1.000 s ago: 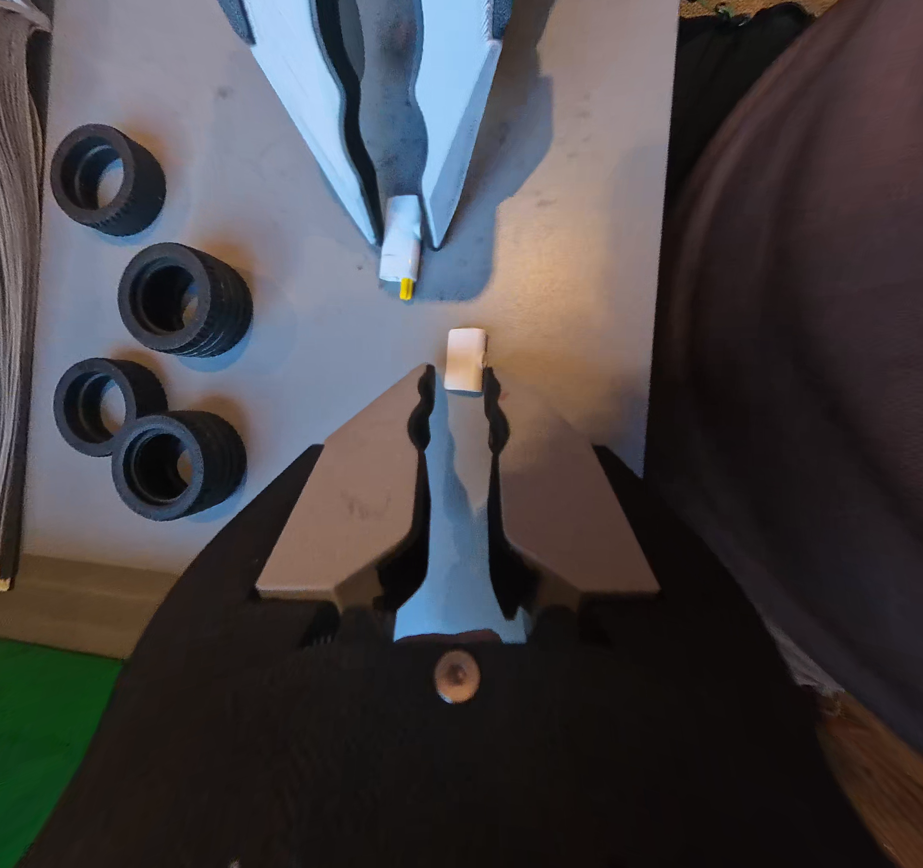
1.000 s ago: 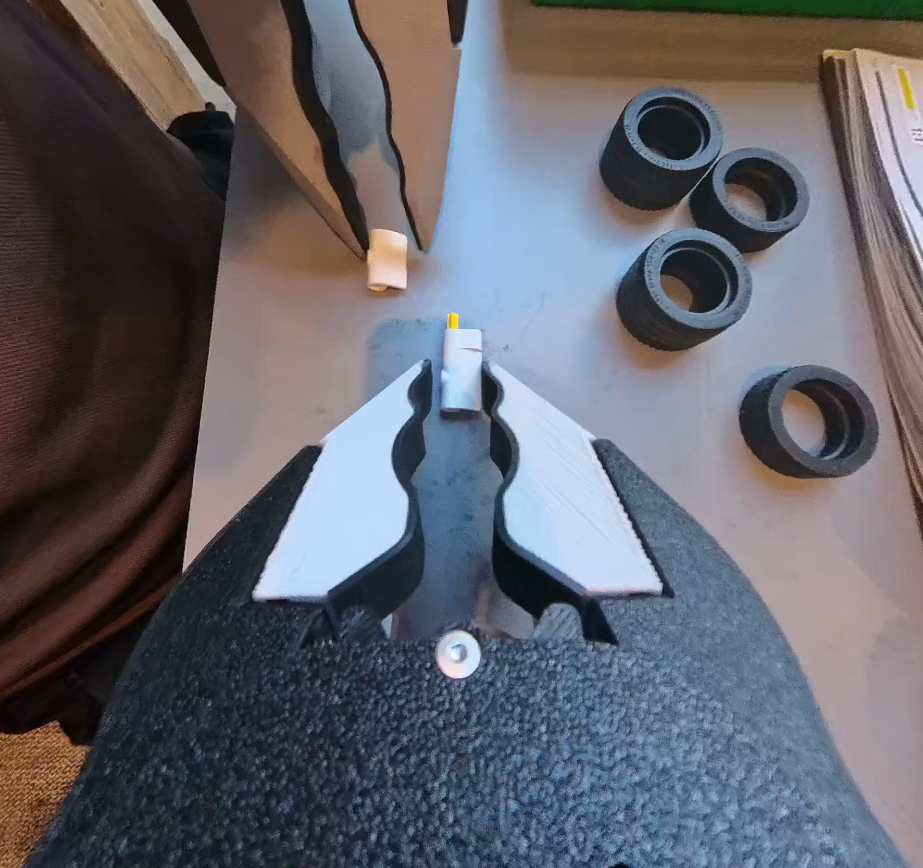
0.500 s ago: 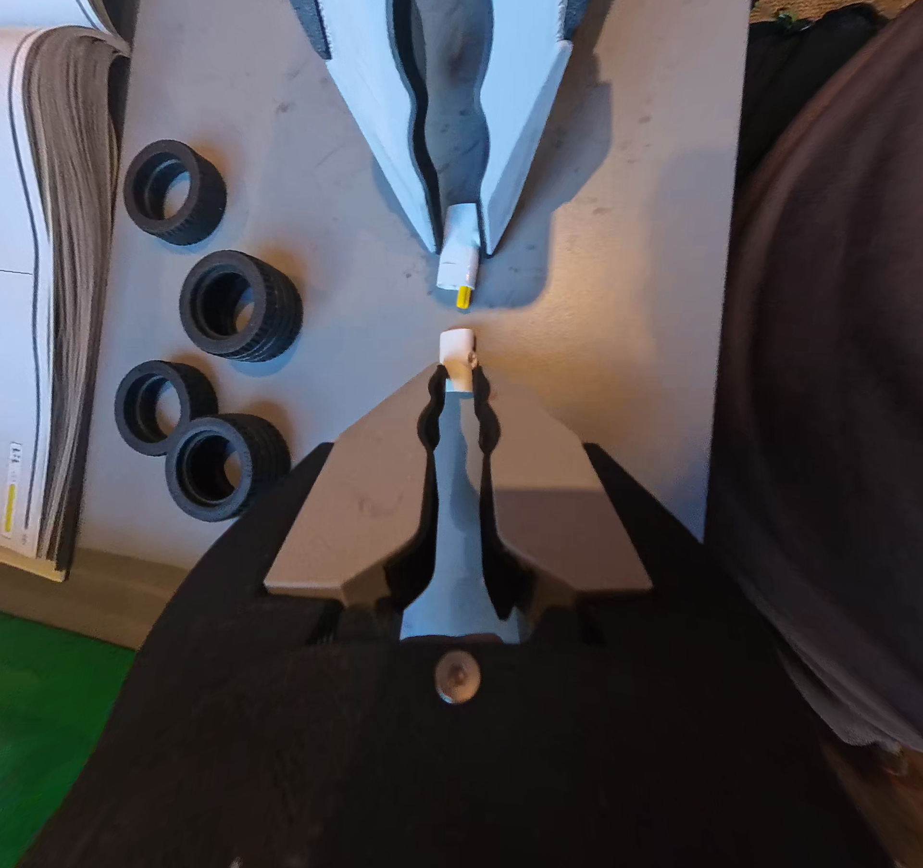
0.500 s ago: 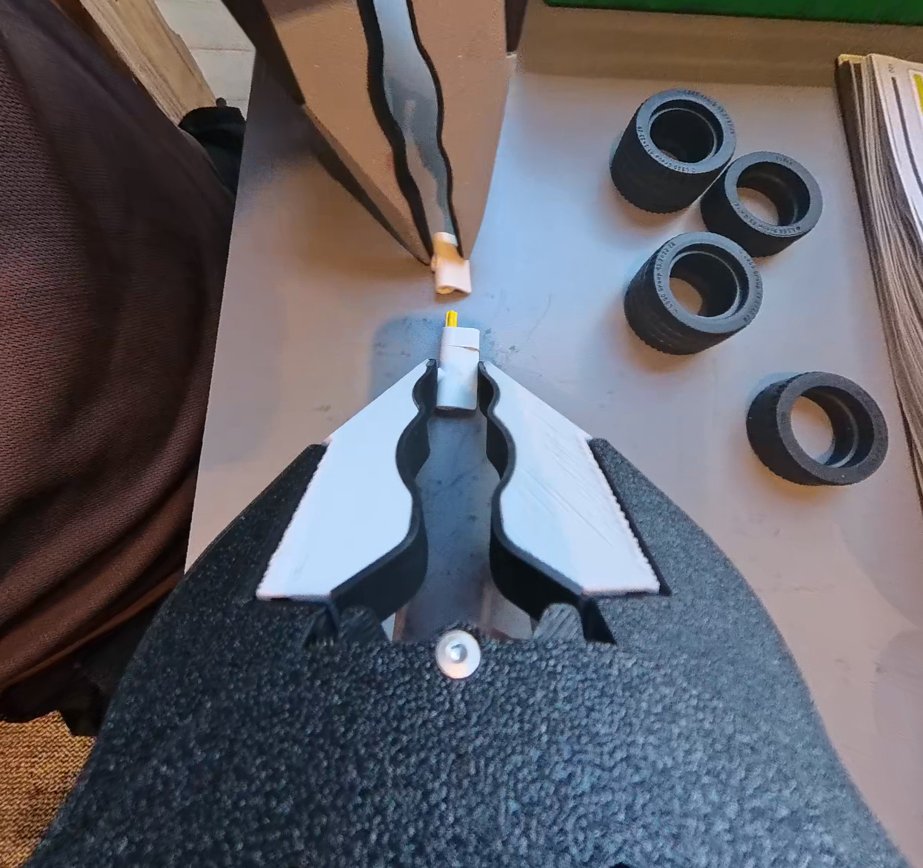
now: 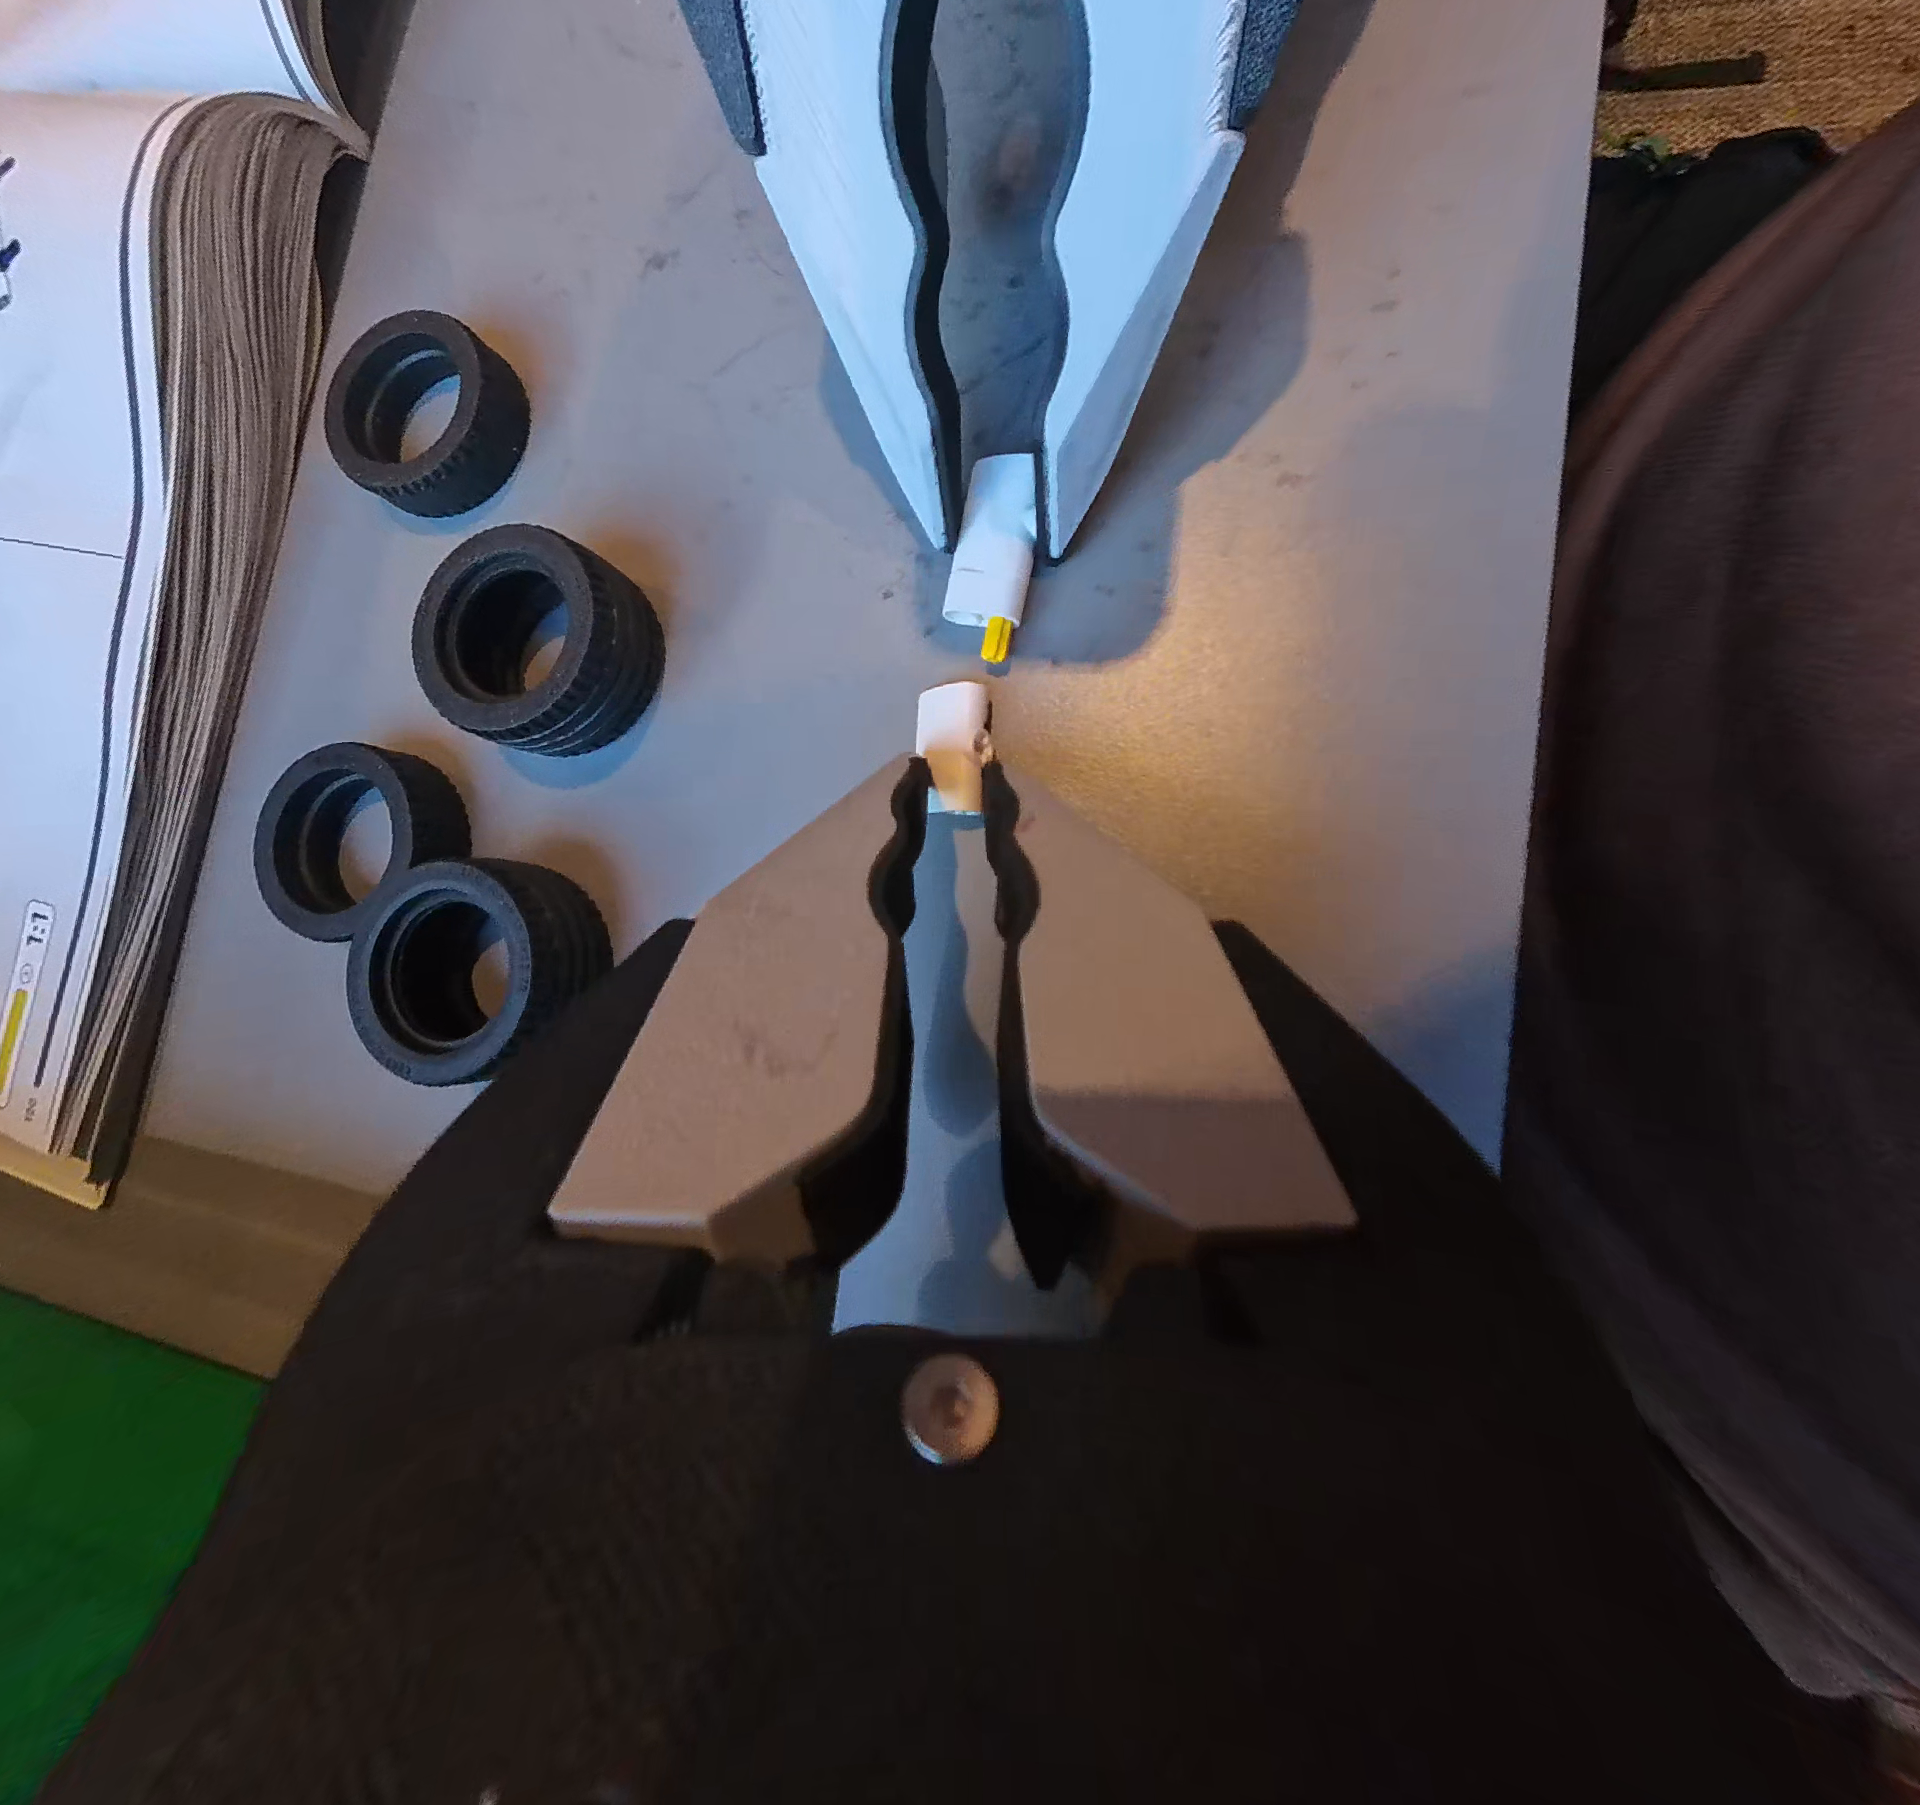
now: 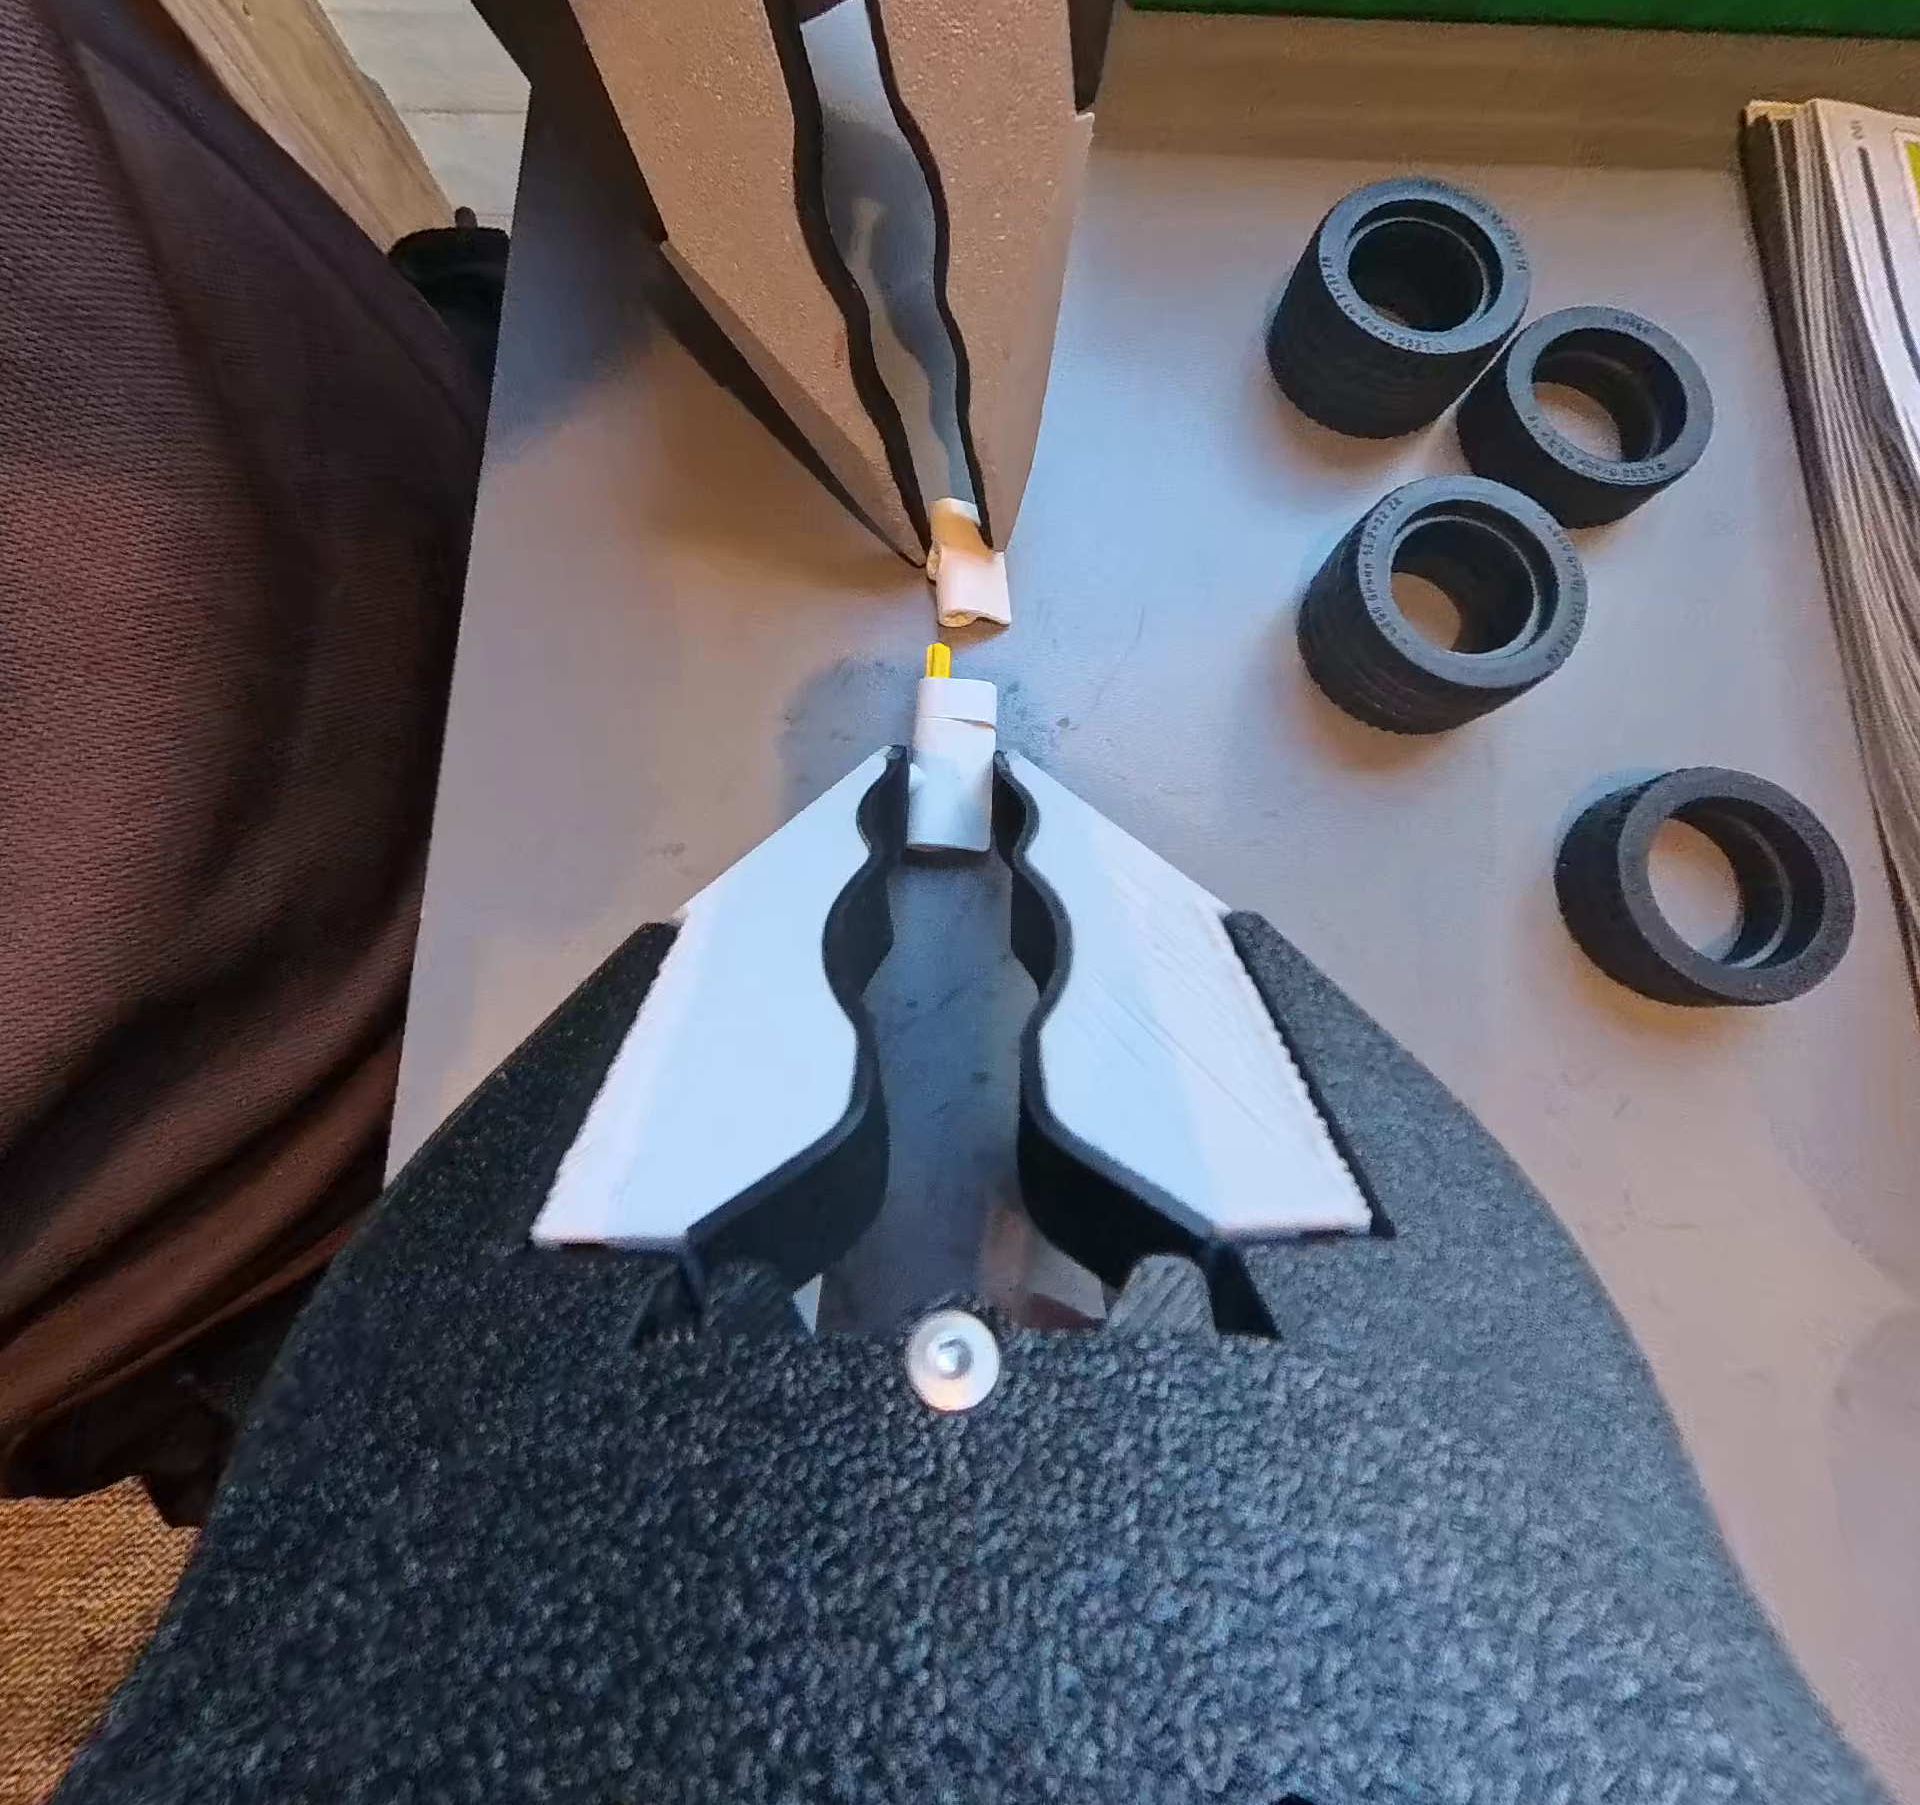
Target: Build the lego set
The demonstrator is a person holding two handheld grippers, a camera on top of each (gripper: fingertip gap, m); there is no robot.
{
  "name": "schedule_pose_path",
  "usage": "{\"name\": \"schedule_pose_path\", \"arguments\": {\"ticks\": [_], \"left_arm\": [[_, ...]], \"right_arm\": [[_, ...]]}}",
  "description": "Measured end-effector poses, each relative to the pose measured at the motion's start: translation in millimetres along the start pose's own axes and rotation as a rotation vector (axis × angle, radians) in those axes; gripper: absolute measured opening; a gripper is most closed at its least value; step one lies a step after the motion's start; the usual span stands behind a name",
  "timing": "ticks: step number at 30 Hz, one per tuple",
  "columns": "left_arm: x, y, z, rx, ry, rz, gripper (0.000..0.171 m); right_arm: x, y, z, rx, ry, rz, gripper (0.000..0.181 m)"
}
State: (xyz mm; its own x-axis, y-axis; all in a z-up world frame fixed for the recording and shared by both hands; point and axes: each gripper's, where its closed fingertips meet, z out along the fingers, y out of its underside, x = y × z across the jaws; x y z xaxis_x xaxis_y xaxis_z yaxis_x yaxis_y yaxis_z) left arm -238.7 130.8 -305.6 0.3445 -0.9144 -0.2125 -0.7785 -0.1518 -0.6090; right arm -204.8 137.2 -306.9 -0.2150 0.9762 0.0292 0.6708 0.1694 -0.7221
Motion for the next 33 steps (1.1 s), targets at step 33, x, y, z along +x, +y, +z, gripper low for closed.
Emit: {"name": "schedule_pose_path", "arguments": {"ticks": [33], "left_arm": [[1.0,1.5,-2.6,0.096,-0.013,-0.036,0.008]], "right_arm": [[2.1,1.0,-1.9,0.018,-0.088,0.089,0.016]]}}
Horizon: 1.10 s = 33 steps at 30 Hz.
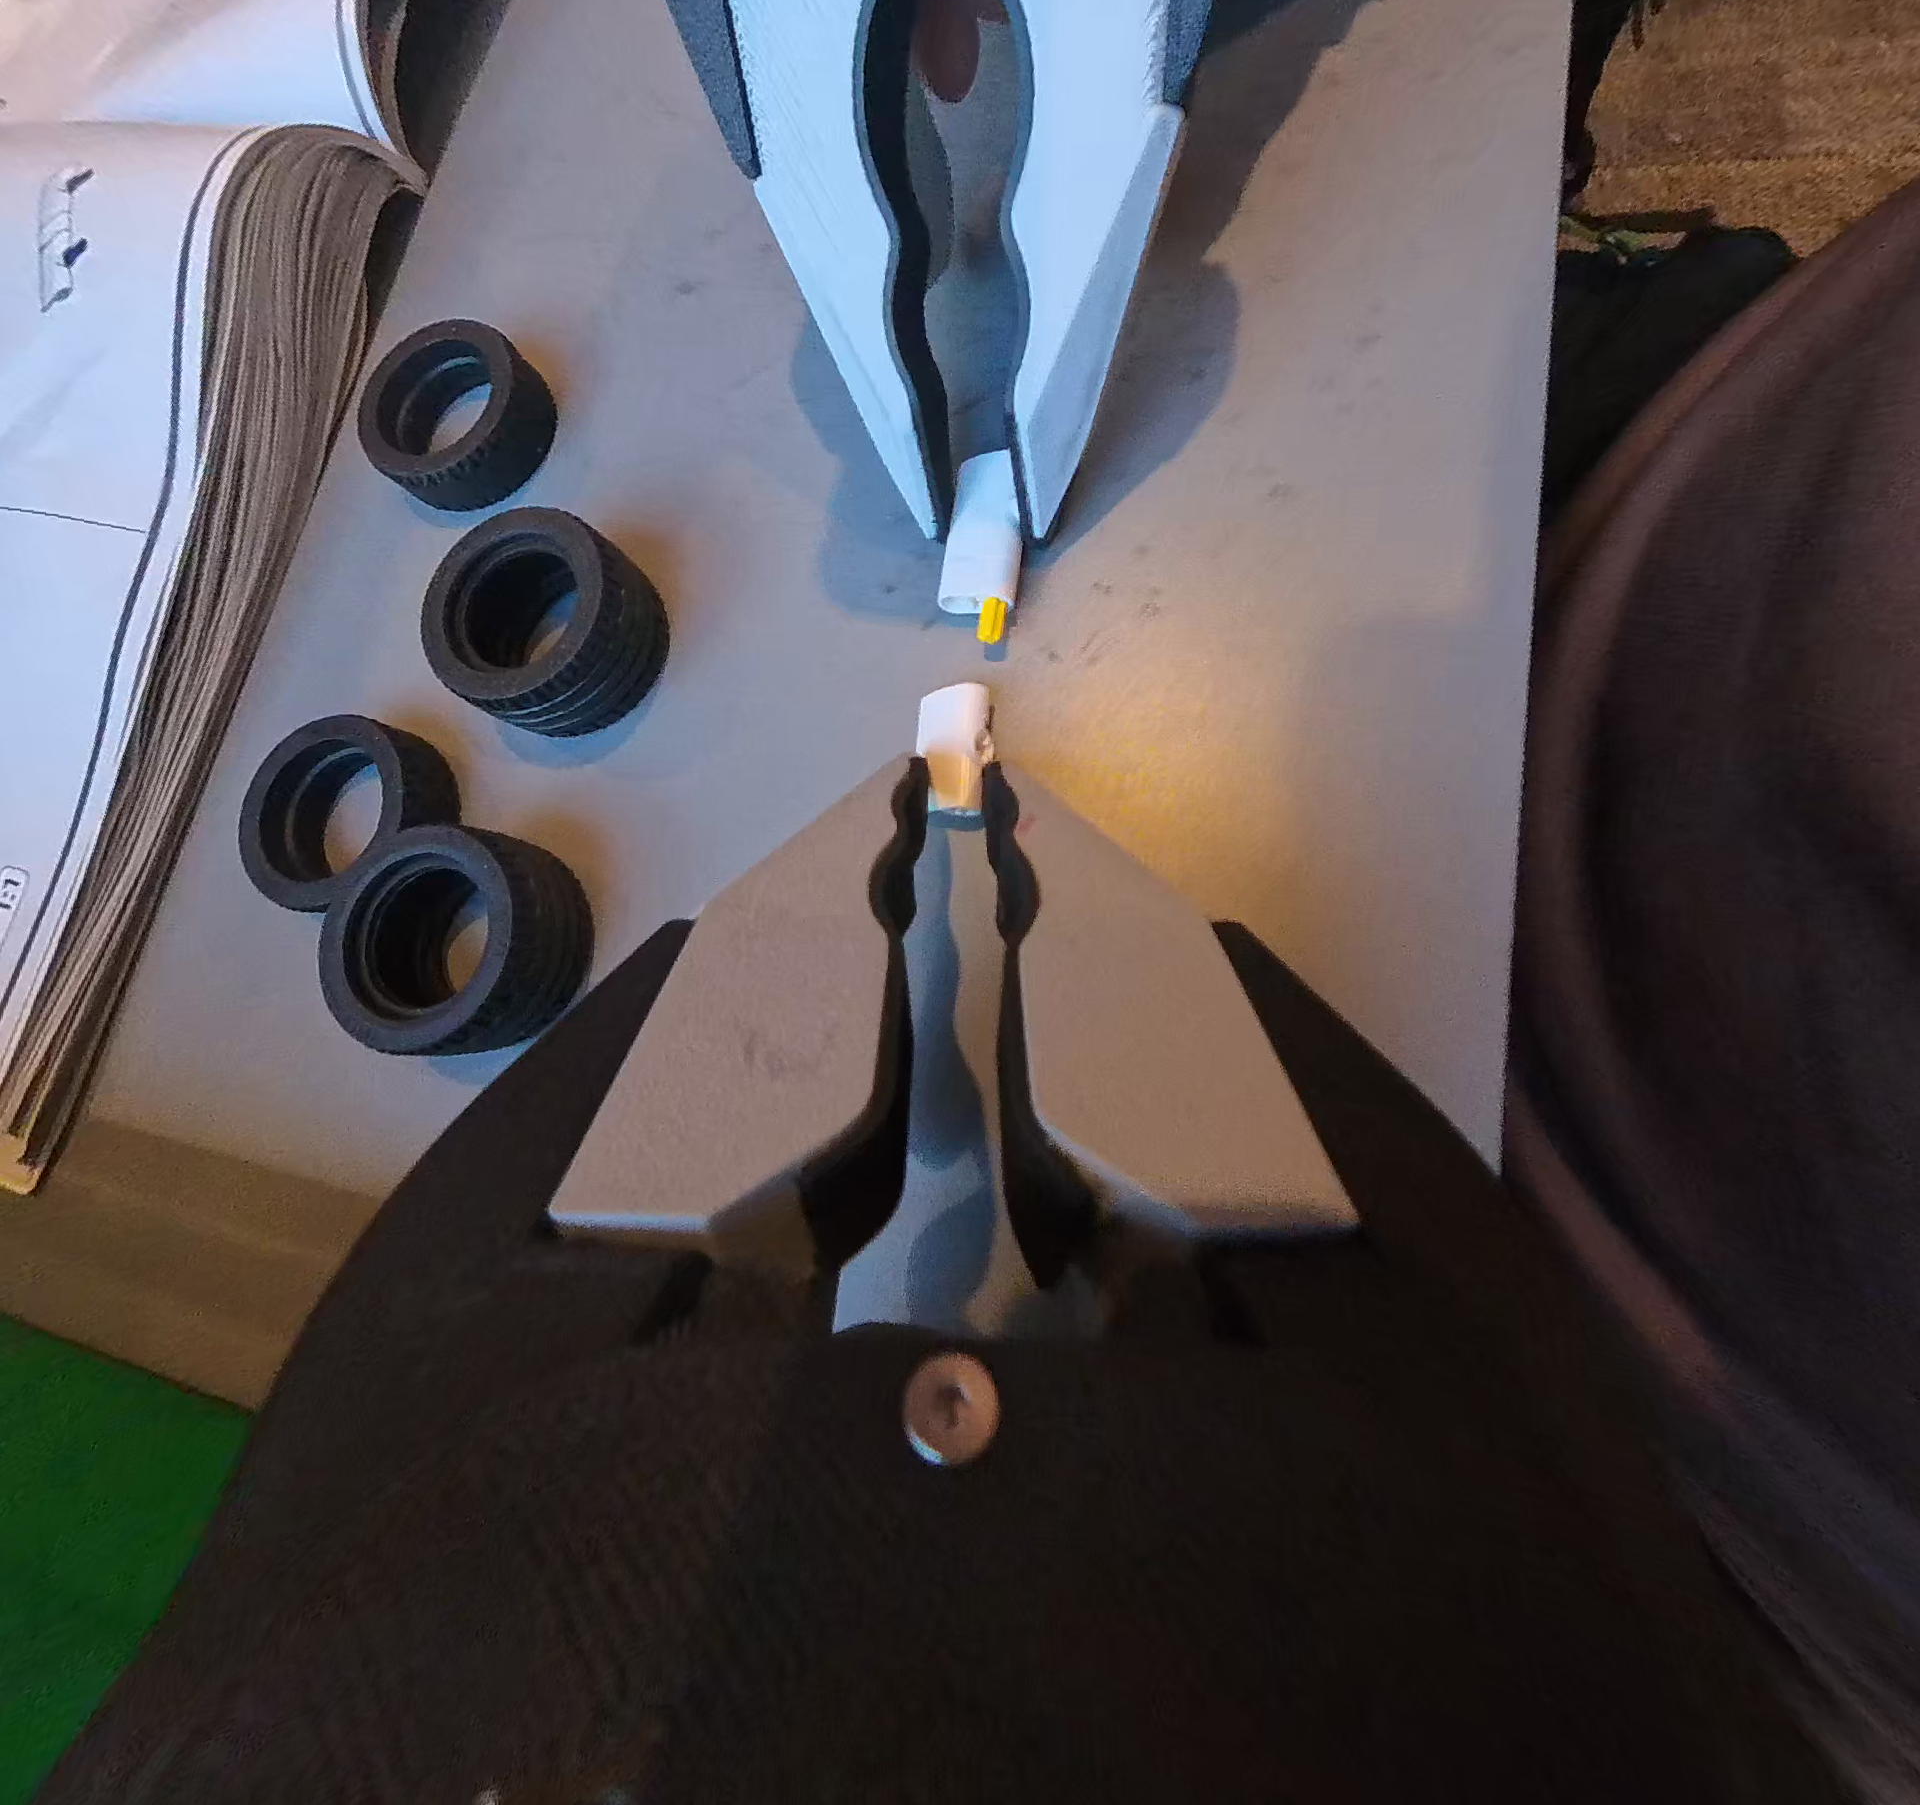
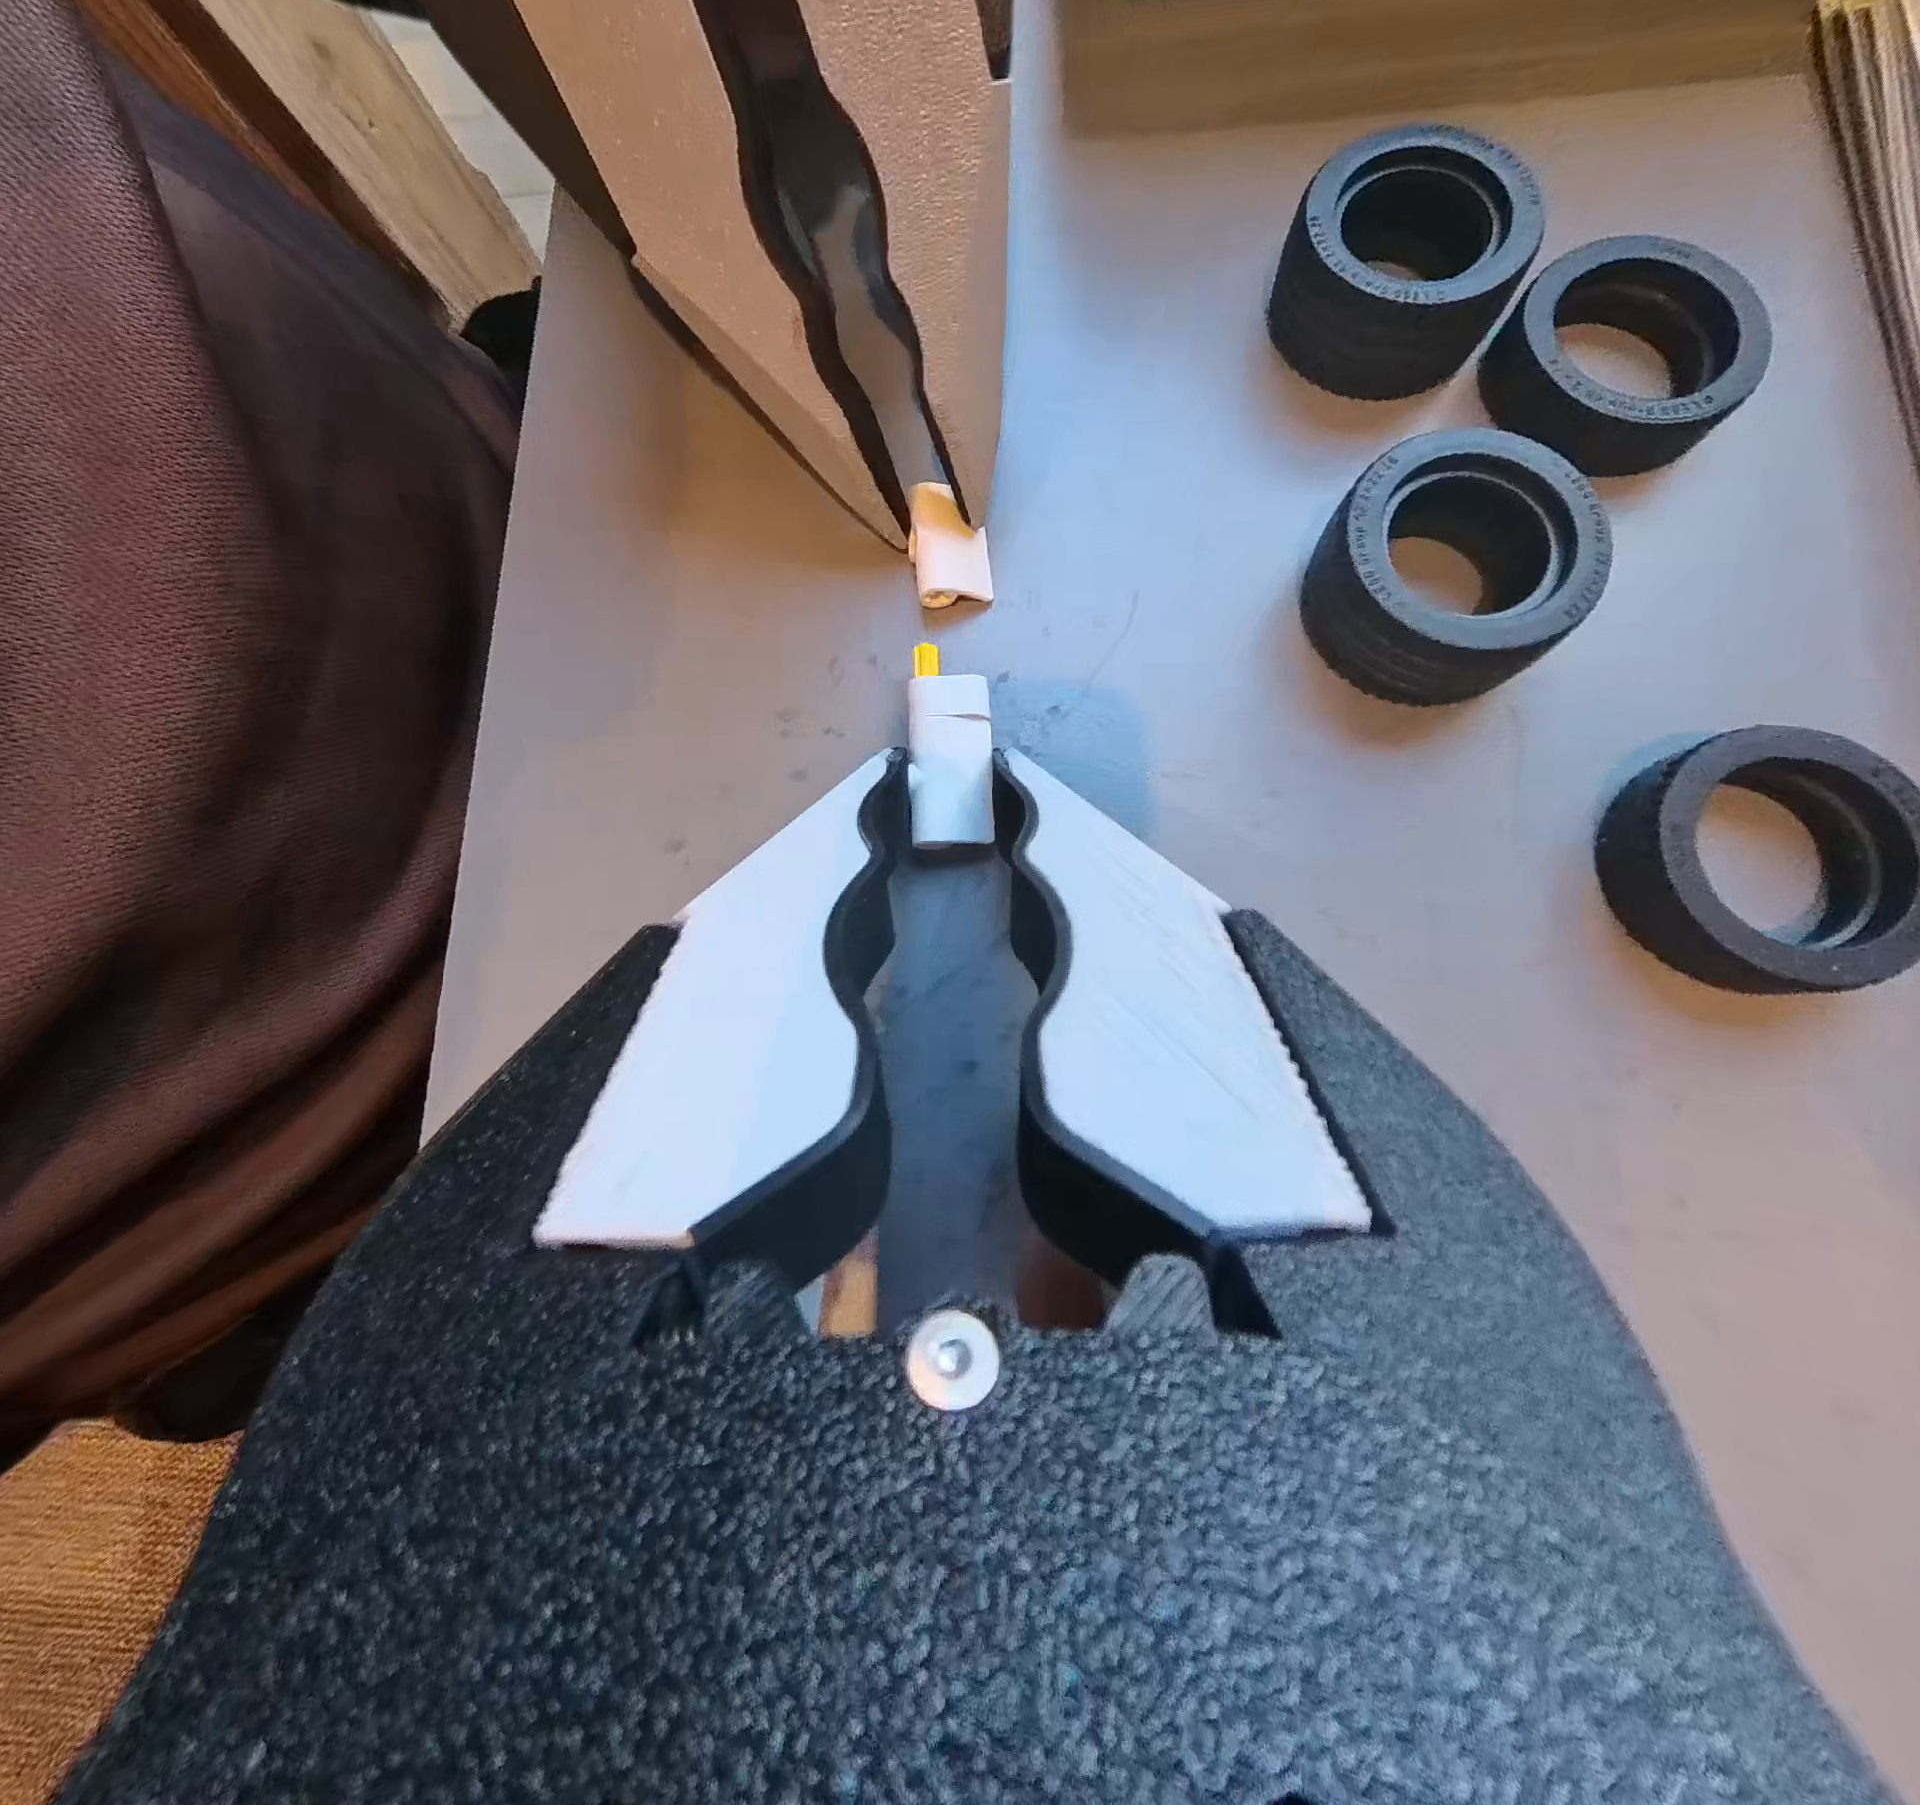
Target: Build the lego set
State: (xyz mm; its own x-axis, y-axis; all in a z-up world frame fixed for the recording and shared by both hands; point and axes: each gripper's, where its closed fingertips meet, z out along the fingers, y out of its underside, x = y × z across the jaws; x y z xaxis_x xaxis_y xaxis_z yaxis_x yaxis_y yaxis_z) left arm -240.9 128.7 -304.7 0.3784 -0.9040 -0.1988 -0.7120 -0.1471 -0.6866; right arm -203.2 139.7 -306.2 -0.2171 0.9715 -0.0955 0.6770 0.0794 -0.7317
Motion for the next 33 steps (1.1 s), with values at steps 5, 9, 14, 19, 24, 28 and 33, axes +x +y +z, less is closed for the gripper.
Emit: {"name": "schedule_pose_path", "arguments": {"ticks": [5,9,14,19,24,28,33], "left_arm": [[0.5,0.0,-0.4,0.026,0.009,0.011,0.009],[0.8,-0.2,-0.2,0.017,0.017,0.041,0.008],[0.9,-1.3,0.4,0.034,0.009,0.090,0.008],[1.0,-1.9,0.8,0.044,-0.011,0.119,0.008],[1.1,-1.8,0.7,0.049,-0.017,0.144,0.008],[1.2,-1.8,0.8,0.050,-0.025,0.151,0.008],[1.2,-1.8,0.9,0.044,-0.024,0.130,0.008]], "right_arm": [[3.3,-2.8,2.7,-0.002,0.023,0.001,0.015],[1.8,-4.0,4.8,-0.016,0.042,-0.019,0.015],[0.4,-5.2,6.8,-0.049,0.058,-0.029,0.015],[-0.1,-5.3,6.7,-0.055,0.047,-0.011,0.015],[0.9,-5.5,6.7,-0.023,0.029,0.002,0.015],[1.1,-5.0,6.3,-0.021,0.027,0.001,0.015],[1.2,-5.2,6.6,-0.023,0.033,-0.018,0.015]]}}
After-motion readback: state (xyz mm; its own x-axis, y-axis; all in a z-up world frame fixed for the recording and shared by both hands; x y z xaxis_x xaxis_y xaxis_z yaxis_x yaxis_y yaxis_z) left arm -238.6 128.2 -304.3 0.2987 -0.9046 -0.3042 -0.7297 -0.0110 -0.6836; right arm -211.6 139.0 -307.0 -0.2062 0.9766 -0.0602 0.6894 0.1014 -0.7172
